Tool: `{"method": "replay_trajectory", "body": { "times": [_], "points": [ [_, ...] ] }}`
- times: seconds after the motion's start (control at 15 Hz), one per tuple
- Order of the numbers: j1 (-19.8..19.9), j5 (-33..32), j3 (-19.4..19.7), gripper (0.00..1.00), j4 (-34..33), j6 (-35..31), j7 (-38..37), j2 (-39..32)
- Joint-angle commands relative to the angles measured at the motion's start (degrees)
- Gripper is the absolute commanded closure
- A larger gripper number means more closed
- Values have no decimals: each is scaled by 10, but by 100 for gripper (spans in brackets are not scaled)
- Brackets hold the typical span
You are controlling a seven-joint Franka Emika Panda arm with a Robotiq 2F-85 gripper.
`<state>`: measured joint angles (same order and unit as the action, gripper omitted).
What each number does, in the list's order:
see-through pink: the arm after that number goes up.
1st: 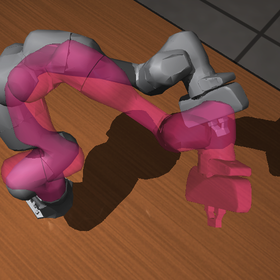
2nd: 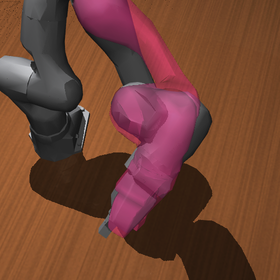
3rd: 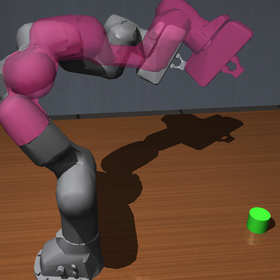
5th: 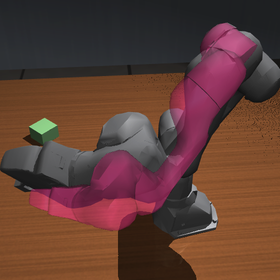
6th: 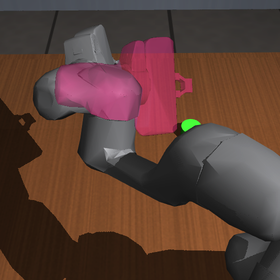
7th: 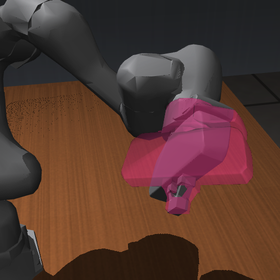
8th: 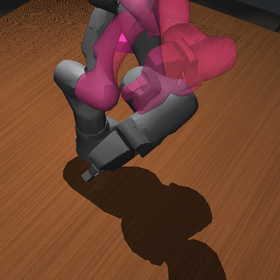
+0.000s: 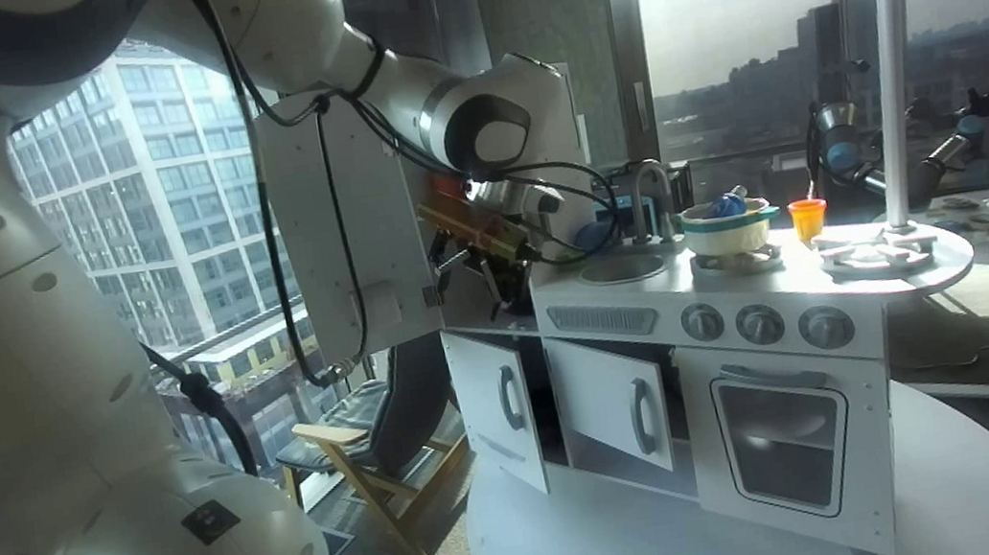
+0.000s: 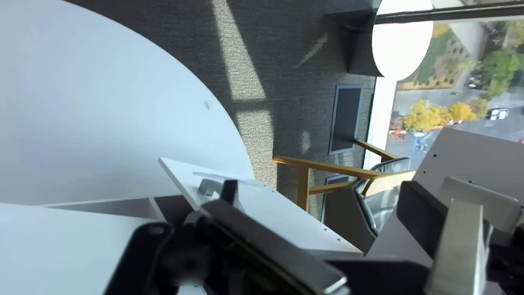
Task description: Open all the cabinet doors.
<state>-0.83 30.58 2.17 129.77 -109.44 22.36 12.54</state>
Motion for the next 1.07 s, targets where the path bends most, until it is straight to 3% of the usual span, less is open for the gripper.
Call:
{"method": "replay_trajectory", "body": {
  "times": [0.0, 0.67, 1.0],
  "points": [
    [-8, 6, 2, 0, 45, -40, 39, -17],
    [-3, -124, -14, 0, -30, -150, 79, -154],
    [-4, -115, -41, 0, -36, -258, 136, -203]
  ]
}}
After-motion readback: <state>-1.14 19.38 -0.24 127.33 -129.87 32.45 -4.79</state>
